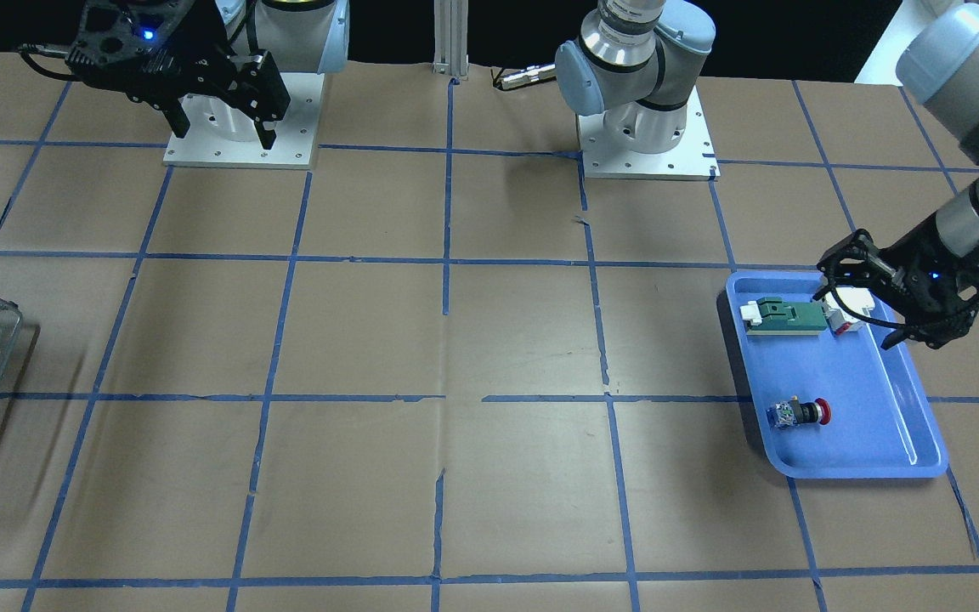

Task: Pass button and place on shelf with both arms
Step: 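Move the left gripper down over the red push button in the tray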

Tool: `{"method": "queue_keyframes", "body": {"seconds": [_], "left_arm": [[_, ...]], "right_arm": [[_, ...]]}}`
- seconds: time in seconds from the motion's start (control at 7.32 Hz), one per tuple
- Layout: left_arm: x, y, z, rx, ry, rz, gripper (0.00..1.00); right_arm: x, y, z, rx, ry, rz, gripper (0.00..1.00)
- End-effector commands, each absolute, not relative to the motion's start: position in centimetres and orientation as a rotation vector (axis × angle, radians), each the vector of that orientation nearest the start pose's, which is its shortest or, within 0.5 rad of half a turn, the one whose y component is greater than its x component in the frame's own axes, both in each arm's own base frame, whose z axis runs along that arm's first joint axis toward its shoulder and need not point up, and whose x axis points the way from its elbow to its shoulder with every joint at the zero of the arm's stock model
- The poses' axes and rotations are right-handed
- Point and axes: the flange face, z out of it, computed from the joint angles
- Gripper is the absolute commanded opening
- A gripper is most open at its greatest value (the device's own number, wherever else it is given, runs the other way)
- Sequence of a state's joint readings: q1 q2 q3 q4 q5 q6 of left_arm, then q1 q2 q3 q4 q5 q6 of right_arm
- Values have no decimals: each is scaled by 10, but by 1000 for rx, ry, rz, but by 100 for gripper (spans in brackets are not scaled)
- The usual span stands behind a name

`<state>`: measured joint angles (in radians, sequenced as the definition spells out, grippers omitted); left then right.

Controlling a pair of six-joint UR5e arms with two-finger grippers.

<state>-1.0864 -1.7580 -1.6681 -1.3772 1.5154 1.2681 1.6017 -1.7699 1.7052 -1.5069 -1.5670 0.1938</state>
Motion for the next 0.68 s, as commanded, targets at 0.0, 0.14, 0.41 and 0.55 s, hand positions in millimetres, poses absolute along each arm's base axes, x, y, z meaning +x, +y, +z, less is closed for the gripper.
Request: {"method": "queue_keyframes", "body": {"seconds": [0.0, 0.14, 0.41, 0.55], "left_arm": [[187, -558, 305, 1671, 2940, -109, 100], [201, -571, 297, 1822, 2807, -162, 100], [210, -592, 269, 2049, 2621, -294, 95], [210, -602, 249, 2268, 2452, -411, 95]], "right_arm": [[140, -402, 501, 255, 3164, 24, 100], [141, -400, 504, 254, 3156, 16, 100], [141, -402, 500, 257, 3155, 28, 100], [141, -402, 498, 255, 3160, 34, 100]]}}
